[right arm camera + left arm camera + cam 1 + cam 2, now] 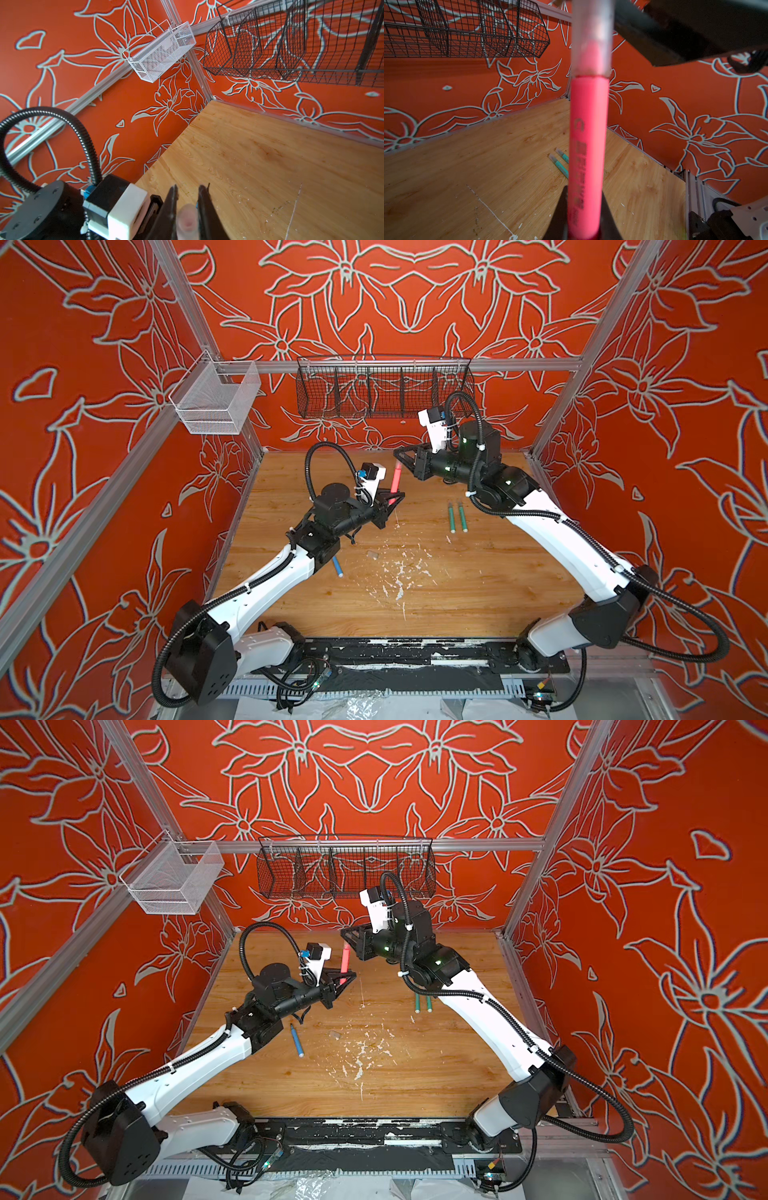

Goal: Insert the pens into the pen caps

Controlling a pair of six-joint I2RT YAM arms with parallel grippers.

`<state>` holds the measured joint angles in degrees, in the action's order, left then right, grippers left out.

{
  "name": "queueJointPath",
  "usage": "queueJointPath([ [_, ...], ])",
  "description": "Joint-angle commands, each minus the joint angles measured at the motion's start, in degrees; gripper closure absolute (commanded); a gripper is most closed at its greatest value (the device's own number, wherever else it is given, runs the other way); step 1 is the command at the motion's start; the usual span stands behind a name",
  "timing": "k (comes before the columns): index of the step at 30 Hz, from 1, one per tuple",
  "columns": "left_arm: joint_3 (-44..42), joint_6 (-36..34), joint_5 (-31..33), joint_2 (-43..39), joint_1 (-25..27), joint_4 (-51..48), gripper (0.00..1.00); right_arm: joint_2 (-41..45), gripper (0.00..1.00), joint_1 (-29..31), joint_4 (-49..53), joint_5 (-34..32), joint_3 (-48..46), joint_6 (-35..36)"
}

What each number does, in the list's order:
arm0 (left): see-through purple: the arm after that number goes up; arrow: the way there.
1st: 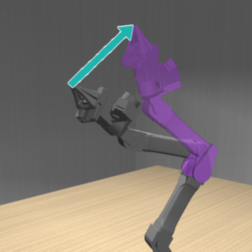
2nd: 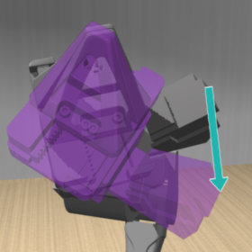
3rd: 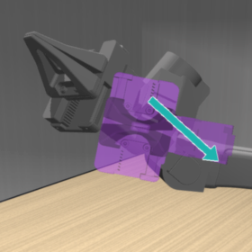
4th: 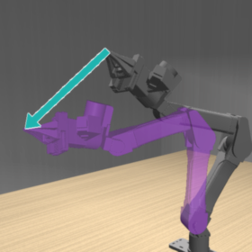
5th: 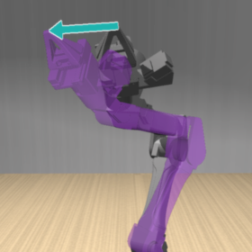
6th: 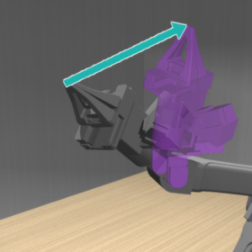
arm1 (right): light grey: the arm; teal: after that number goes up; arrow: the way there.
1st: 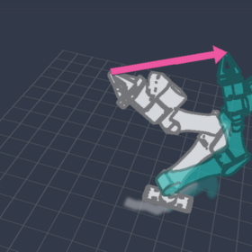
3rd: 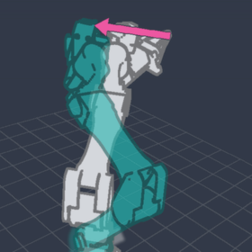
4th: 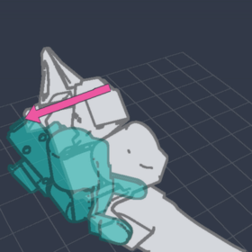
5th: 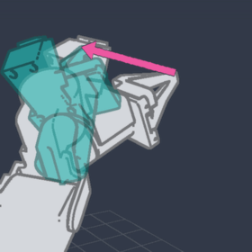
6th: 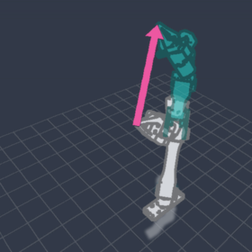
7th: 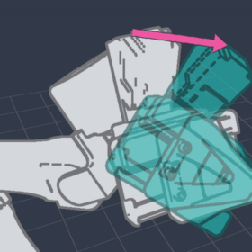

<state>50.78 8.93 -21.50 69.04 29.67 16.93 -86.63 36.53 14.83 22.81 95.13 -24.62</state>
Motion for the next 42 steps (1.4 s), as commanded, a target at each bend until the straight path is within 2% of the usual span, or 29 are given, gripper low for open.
queueJointPath([
  [1,0.7,-1.0,0.2,-0.1,0.3,1.1,1.0,-0.5,0.98,-0.1,0.0,2.8,1.2,-0.7],
  [6,0.6,-1.3,3.3,-0.1,0.3,2.8,1.0,0.2,1.0,0.1,-1.0,4.8,-2.5,-2.9],
  [11,2.8,-1.2,7.8,1.3,0.2,4.7,1.0,2.8,1.0,1.0,-0.4,5.8,-8.6,-2.2],
  [21,8.2,-1.9,13.3,4.1,-1.7,7.3,1.0,7.9,1.0,1.7,2.1,3.6,-21.8,0.2],
  [29,13.2,-0.9,14.5,7.7,-2.7,9.1,1.0,8.9,1.0,4.1,-0.3,2.8,-30.1,-1.3],
  [42,15.9,1.3,15.4,9.6,-4.2,11.4,1.0,8.6,1.0,5.8,-3.0,2.2,-38.8,-3.2],
])
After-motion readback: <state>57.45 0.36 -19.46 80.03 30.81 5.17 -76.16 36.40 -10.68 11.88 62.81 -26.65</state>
